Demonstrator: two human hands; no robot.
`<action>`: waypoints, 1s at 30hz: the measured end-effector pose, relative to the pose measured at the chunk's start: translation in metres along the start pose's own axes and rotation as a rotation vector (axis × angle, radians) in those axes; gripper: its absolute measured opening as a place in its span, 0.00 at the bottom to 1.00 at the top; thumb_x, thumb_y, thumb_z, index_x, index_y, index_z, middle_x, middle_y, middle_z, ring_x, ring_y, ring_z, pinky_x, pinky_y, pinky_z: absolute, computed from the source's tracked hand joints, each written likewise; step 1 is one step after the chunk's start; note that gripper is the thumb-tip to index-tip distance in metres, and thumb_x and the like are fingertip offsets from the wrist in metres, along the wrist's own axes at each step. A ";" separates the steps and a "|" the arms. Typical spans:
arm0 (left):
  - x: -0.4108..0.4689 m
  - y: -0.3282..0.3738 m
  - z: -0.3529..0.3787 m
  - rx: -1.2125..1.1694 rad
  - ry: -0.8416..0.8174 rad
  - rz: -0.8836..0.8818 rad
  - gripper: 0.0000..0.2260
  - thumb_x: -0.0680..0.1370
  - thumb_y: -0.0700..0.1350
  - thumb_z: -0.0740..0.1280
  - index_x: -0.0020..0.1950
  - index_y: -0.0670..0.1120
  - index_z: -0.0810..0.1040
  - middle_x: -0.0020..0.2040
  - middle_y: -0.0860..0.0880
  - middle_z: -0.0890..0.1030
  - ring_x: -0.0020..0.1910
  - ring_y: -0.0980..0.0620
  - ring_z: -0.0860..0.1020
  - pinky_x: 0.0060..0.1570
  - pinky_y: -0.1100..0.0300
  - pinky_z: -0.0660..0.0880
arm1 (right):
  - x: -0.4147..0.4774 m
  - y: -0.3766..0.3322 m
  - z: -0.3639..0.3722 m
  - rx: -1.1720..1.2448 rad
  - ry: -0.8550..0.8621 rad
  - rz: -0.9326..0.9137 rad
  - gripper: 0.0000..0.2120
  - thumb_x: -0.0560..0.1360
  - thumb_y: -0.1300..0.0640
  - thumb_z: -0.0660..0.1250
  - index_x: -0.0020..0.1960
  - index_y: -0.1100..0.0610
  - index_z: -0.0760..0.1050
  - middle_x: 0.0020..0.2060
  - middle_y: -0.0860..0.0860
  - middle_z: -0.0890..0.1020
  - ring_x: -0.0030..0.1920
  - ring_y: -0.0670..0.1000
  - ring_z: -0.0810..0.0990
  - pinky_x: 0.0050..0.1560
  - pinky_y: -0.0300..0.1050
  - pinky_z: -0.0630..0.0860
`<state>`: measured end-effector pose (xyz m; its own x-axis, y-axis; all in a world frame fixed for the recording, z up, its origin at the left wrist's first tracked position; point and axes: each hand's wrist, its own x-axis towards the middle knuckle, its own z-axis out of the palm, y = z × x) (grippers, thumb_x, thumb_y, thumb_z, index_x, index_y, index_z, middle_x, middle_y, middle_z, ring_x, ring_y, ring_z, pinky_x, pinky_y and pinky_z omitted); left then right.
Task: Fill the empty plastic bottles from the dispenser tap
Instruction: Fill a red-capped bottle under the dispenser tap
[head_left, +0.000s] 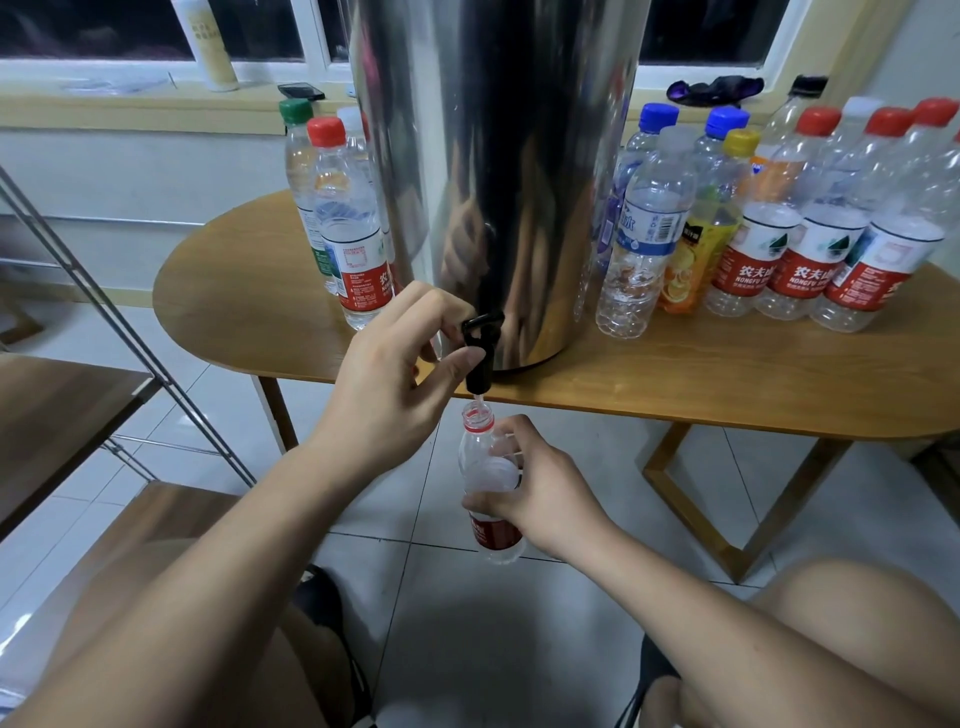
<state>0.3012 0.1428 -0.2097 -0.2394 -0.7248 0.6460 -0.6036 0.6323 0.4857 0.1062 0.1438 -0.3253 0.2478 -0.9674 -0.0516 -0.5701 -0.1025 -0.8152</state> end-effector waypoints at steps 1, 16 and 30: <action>0.000 0.000 0.000 0.001 0.001 -0.003 0.05 0.82 0.37 0.74 0.55 0.42 0.80 0.52 0.49 0.79 0.49 0.45 0.77 0.46 0.43 0.76 | 0.000 0.000 0.000 0.000 0.003 0.001 0.33 0.68 0.47 0.85 0.63 0.41 0.67 0.59 0.43 0.81 0.58 0.48 0.81 0.62 0.50 0.81; 0.000 0.000 -0.001 -0.001 0.001 -0.012 0.05 0.82 0.38 0.74 0.55 0.42 0.80 0.52 0.49 0.79 0.49 0.42 0.78 0.46 0.42 0.75 | 0.002 0.000 0.004 0.006 0.012 0.002 0.34 0.69 0.49 0.85 0.65 0.43 0.67 0.63 0.46 0.82 0.59 0.49 0.82 0.60 0.47 0.80; 0.000 0.000 -0.001 -0.004 0.005 -0.014 0.05 0.82 0.37 0.75 0.55 0.42 0.81 0.52 0.49 0.80 0.50 0.43 0.79 0.46 0.44 0.76 | 0.005 -0.001 0.006 0.015 0.021 0.007 0.34 0.69 0.50 0.84 0.65 0.43 0.66 0.64 0.47 0.83 0.59 0.53 0.82 0.58 0.48 0.80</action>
<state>0.3020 0.1431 -0.2093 -0.2269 -0.7322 0.6422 -0.6039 0.6231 0.4970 0.1132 0.1406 -0.3283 0.2273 -0.9728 -0.0450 -0.5597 -0.0927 -0.8235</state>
